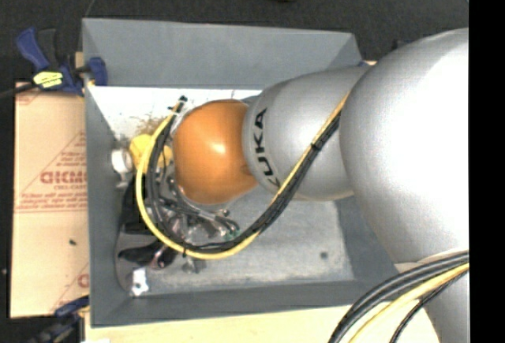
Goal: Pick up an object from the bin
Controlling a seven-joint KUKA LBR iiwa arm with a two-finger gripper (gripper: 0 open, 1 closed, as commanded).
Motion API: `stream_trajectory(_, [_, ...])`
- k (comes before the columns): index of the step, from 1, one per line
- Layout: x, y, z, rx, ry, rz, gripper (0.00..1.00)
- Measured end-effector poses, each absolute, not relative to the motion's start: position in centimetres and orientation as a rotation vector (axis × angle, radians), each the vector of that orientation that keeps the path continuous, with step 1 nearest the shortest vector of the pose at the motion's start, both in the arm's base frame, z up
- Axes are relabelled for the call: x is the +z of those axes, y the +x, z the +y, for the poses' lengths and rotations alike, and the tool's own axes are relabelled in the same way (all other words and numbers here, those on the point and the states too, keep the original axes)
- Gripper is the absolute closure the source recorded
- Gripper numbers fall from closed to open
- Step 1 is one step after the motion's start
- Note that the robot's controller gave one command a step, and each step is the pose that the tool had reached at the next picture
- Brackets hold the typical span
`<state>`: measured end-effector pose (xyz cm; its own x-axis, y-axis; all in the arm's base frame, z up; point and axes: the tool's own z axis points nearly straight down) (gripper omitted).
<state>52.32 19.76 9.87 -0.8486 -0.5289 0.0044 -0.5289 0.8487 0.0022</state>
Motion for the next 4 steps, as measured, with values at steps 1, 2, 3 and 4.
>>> stream_trajectory(1, [7.09,51.73,19.48,0.001,1.213,-2.913,0.00])
stream_trajectory(2, [7.24,51.78,20.11,-0.004,1.418,-2.811,1.00])
stream_trajectory(3, [7.24,51.77,20.11,-0.004,1.417,-2.811,1.00])
stream_trajectory(4, [7.50,51.72,20.09,-0.005,1.416,-2.811,1.00])
